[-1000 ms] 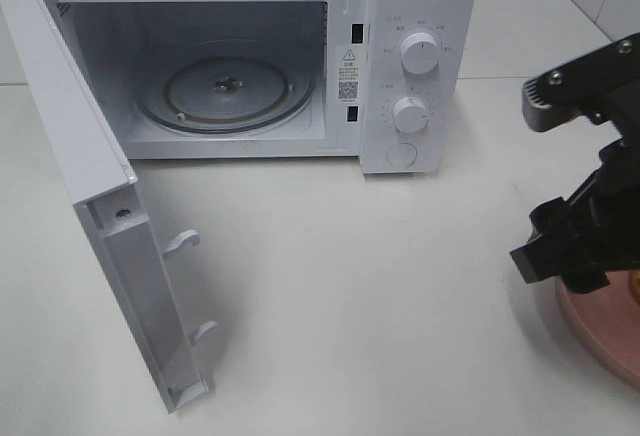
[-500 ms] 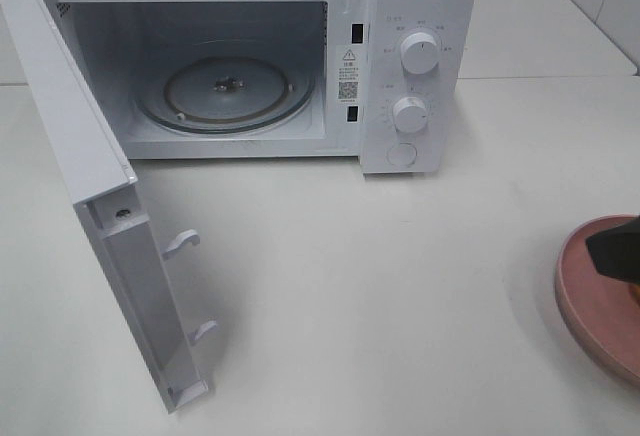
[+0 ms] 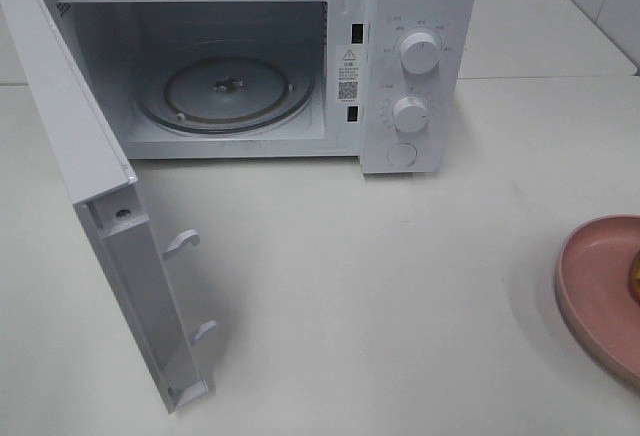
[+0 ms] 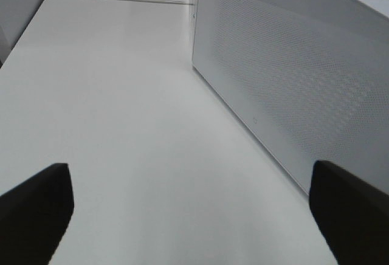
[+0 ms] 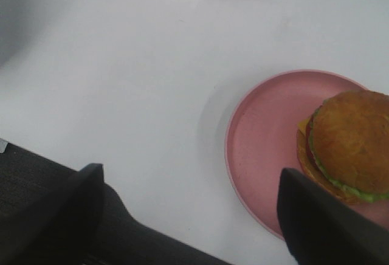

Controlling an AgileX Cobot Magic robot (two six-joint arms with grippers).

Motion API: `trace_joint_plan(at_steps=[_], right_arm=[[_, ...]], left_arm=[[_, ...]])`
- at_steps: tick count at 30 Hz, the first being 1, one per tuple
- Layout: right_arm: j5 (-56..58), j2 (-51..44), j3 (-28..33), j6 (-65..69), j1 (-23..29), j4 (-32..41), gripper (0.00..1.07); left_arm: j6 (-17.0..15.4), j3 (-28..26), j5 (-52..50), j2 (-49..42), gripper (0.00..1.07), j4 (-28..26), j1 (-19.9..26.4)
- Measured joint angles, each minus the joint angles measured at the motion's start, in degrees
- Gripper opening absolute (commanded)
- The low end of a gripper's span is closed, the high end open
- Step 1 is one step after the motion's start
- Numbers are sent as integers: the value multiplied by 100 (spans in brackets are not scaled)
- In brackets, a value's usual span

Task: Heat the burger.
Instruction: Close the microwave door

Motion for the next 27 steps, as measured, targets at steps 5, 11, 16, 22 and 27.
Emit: trace_joint_plan(at_steps=[5,11,16,22,27], right_arm=[[458,-584,0,0,0,17,76],[567,-842,0,-34,-258,17,76],[464,-1163,0,-716,-1432,97,76],[246,-1587,281,-1180,-2349,481,76],[126,-2011,619,-1272,-2951,579,76]], left_arm=[[0,0,0,0,98,0,0],[0,0,0,0,98,0,0],[0,0,0,0,98,0,0],[0,0,0,0,98,0,0],[0,0,0,0,98,0,0]])
